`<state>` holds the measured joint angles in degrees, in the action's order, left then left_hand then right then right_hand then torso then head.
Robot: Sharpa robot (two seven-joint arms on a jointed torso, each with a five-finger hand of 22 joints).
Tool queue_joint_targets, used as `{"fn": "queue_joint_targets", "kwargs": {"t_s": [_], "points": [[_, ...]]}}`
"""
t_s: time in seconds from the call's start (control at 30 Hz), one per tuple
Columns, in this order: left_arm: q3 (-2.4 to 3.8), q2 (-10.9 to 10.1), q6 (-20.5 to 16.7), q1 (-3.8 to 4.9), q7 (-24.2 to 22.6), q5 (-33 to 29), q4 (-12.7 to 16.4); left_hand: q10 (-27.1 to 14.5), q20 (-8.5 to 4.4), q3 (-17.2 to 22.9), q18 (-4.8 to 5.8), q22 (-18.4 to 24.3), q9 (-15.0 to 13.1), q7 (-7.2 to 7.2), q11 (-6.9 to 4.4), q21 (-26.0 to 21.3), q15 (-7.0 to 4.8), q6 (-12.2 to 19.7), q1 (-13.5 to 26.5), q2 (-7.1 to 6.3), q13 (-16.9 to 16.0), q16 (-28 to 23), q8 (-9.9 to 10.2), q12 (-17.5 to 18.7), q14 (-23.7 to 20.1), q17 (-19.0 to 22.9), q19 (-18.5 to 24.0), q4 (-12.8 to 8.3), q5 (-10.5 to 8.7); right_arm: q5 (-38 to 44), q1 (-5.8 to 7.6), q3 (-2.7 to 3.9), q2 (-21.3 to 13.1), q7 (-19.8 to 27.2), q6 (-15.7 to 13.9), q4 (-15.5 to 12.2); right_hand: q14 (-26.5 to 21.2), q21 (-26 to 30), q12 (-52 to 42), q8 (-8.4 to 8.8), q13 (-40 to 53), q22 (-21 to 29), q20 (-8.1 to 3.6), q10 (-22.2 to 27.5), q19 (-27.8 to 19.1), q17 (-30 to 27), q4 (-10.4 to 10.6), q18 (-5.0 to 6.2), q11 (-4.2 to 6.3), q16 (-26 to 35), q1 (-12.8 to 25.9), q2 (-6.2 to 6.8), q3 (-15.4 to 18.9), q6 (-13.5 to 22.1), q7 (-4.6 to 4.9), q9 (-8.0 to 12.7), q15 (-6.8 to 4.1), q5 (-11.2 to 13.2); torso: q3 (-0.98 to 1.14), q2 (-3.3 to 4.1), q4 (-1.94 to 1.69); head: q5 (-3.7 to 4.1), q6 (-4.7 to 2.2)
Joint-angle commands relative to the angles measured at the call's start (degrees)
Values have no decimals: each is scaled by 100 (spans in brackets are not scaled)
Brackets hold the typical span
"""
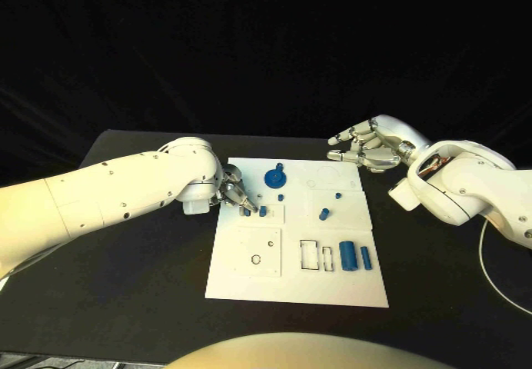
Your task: Assemble the parts on the task board
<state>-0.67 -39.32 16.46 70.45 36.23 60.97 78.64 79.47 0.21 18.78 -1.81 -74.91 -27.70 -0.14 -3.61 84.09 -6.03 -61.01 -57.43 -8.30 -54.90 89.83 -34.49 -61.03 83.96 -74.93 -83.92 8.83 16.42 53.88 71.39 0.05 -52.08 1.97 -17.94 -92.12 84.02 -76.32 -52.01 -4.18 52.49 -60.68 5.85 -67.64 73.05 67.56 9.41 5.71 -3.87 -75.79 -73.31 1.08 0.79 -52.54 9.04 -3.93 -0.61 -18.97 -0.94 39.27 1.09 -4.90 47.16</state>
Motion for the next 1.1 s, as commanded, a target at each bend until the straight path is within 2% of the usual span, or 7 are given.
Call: {"fn": "queue_joint_targets", "kwargs": {"t_s": [0.03, 0.4, 0.7, 0.83, 0.9, 1.0, 1.1], "points": [[1, 3, -51, -2, 17, 49, -10, 33, -35, -143, 40, -1071, 8, 42, 13, 31, -38, -9, 55, 41, -11, 17, 26, -27, 604, -1507, -459, 53, -14, 6, -4, 0, 1, 60, 53, -7, 165, 38, 35, -21, -9, 5, -20, 50, -40, -5, -3, 38, -1, 39, -35, -2, 23, -36, -3, -8, 4, -23, -1, -2, 1, 1, -2], [24, -125, -532, 0, -67, -65, 135, 7, -38, -571, 23, -1025, 18, 51, 18, -40, -40, 11, -6, 102, 15, 17, 46, 3, 604, -1507, -442, 206, -15, 3, -9, -3, 3, 62, 72, 4, 165, 44, 41, -20, -16, 16, -20, 55, -45, -7, 5, 39, -2, 42, -28, -1, 32, -35, -2, -7, 5, -22, -5, -2, 8, 15, -16], [117, -338, -917, 33, -173, -374, 325, -61, -31, -1049, -6, -942, 28, 75, 38, -166, -28, 81, -70, 148, 61, 17, 60, 54, 604, -1507, -412, 445, -455, 7, -12, -6, 4, 63, 81, 13, 163, 49, 38, -20, -14, 25, -20, 54, -50, -12, 4, 41, -2, 46, -31, 0, 33, -34, -2, -7, 5, -24, 2, 0, 2, 28, -30], [142, -441, -1219, 52, -544, -618, 393, -482, -3, -1239, -169, -415, 63, 167, 112, -902, 14, 336, -280, 200, 746, 17, 139, 687, 604, -1507, -198, 520, -456, 8, -13, -8, 1, 63, 79, 17, 163, 49, 38, -20, -14, 25, -20, 54, -50, -12, 4, 41, -2, 46, -31, 0, 33, -34, -2, -7, 5, -24, -2, -1, -3, 42, -31], [146, -457, -1468, 58, -825, -795, 395, -1075, 74, -1331, -366, 312, 115, 301, 228, -1939, 114, 609, -497, 237, 1572, -238, 230, 1490, 478, -1147, 163, 539, -434, 8, -13, -8, -1, 62, 78, 17, 163, 51, 40, -20, -16, 28, -20, 56, -52, -14, 5, 42, -2, 48, -32, 0, 35, -34, -2, -7, 5, -24, -2, 2, -11, 51, -37], [122, -429, -1894, 59, -1481, -804, 374, -1794, 257, -1403, -732, 1926, 278, 566, 509, -4296, 349, 1121, -989, 194, 1844, -1438, 472, 1934, -237, 286, 1149, 424, -359, 9, -13, -9, -3, 62, 77, 17, 163, 51, 40, -20, -16, 29, -20, 56, -53, -14, 5, 42, -2, 48, -32, 0, 36, -34, -2, -7, 5, -24, -4, 0, -16, 70, -54], [63, -355, -2249, 44, -2529, -599, 328, -2680, 480, -1181, -724, 2586, 533, 871, 860, -5376, 653, 1483, -1818, 290, 2273, -3693, 786, 2609, -1997, 2515, 1987, 129, -375, 9, -13, -9, -3, 63, 76, 18, 162, 52, 40, -20, -17, 30, -20, 57, -53, -15, 5, 42, -2, 49, -32, 0, 36, -34, -2, -7, 5, -25, -7, -1, -5, 70, -72]]}}
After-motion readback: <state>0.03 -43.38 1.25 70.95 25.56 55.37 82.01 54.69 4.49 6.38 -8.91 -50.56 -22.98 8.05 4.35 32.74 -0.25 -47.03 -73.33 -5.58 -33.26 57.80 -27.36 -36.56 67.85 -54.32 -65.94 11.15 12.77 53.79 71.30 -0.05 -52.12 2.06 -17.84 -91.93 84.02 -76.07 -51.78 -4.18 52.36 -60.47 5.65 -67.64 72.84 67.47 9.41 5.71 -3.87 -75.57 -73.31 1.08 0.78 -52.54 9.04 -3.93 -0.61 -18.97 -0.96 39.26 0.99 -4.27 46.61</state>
